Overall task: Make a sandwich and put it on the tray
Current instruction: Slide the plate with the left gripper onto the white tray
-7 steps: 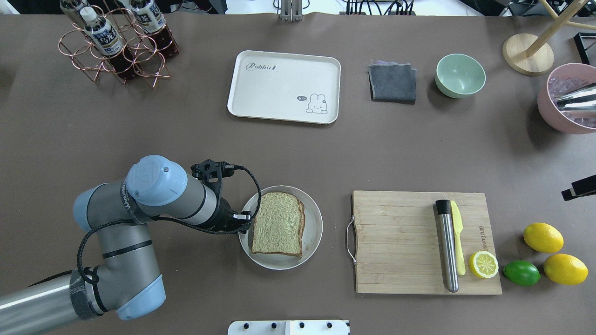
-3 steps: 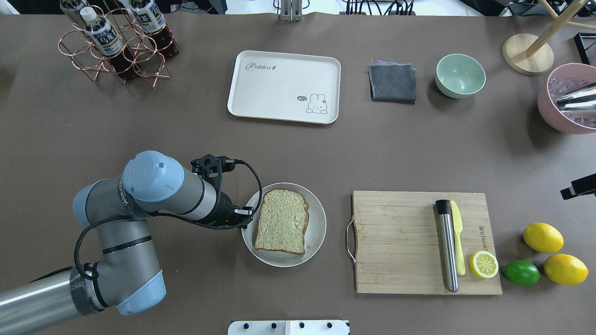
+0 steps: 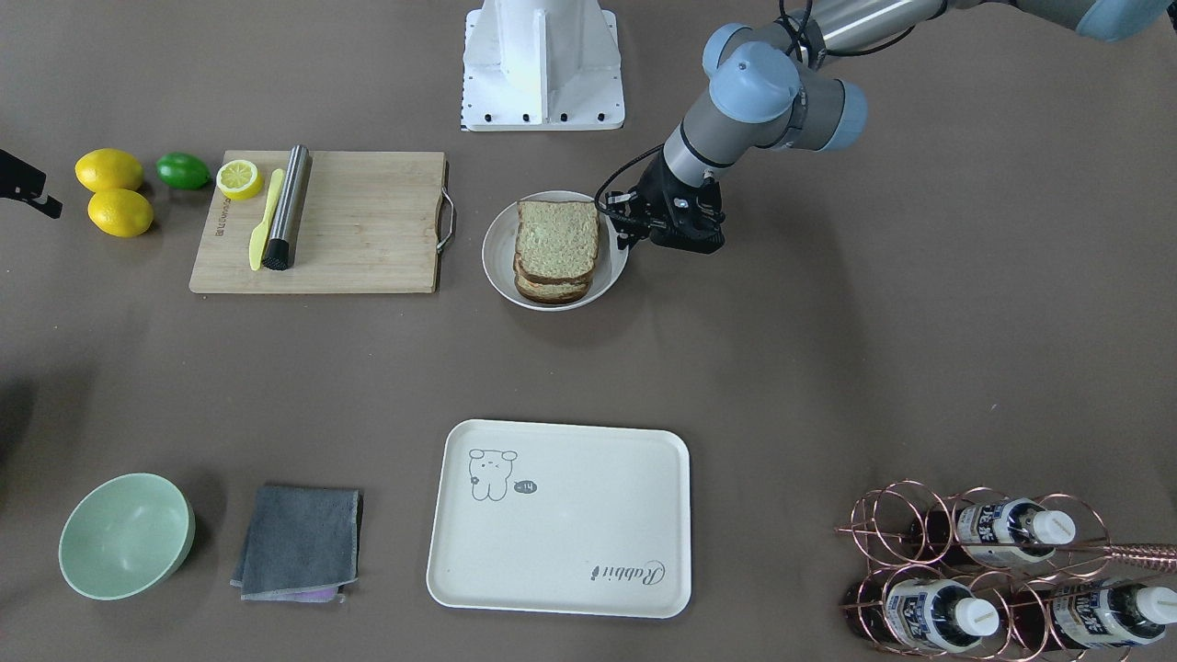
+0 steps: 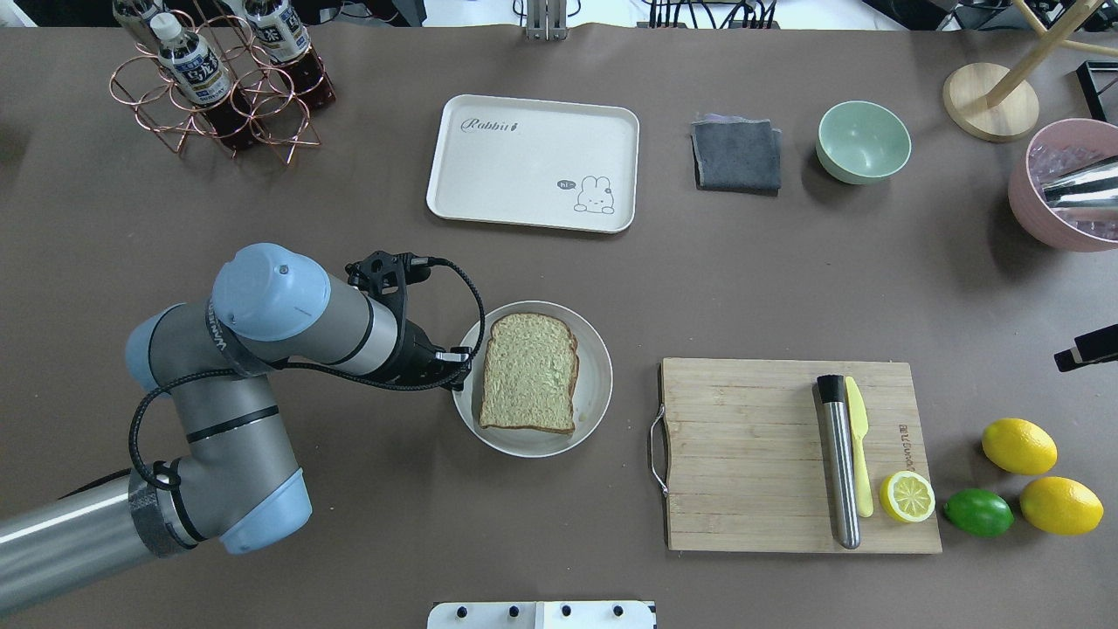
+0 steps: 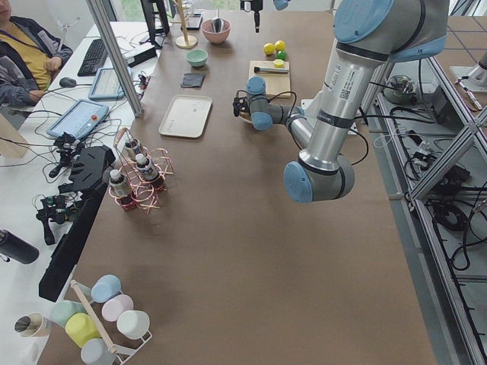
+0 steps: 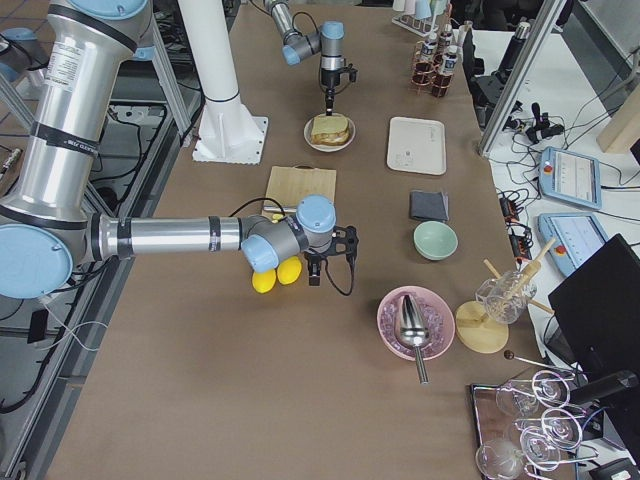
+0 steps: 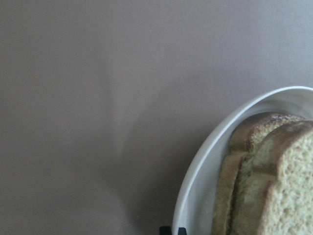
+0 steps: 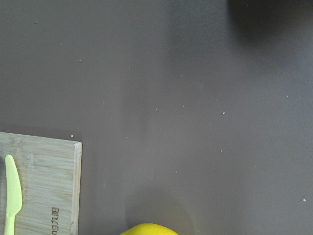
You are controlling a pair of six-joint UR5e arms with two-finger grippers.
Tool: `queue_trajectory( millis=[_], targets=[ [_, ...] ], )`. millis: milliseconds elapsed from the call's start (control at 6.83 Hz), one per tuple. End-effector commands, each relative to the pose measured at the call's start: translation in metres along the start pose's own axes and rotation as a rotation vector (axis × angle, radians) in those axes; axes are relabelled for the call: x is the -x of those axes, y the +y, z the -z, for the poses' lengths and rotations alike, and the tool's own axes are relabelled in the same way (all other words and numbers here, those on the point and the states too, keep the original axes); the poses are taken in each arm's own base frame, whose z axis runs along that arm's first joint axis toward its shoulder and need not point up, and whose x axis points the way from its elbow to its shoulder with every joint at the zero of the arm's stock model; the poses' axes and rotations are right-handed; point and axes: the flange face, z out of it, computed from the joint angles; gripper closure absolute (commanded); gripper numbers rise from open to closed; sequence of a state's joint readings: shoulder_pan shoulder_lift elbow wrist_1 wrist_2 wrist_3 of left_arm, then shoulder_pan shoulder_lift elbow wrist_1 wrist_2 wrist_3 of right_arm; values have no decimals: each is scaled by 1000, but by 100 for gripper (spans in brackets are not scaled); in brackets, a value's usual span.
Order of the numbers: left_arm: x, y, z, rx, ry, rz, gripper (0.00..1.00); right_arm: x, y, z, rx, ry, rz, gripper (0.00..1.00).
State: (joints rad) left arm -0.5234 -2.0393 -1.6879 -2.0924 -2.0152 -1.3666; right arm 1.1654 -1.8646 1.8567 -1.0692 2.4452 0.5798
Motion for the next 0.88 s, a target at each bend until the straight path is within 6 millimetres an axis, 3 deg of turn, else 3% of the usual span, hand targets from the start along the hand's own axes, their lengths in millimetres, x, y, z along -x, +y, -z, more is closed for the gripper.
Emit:
queue_trajectory(
  millis=[0, 146, 293, 586, 732],
  targets=[
    [-4, -53, 14, -32, 1, 37, 100, 1, 0, 1, -2, -1, 2, 1],
    [-8, -97, 18, -28, -7, 73, 100, 2, -1, 0, 0, 0, 4, 1],
    [0, -135, 19, -34, -30, 97, 100, 1, 0, -1, 2, 1, 4, 1],
    [6, -200, 42, -29, -38, 134, 100, 6, -3, 3, -8, -5, 10, 1],
    [6, -233, 44, -14, -51, 140, 100, 7, -4, 5, -15, -4, 12, 1]
  ],
)
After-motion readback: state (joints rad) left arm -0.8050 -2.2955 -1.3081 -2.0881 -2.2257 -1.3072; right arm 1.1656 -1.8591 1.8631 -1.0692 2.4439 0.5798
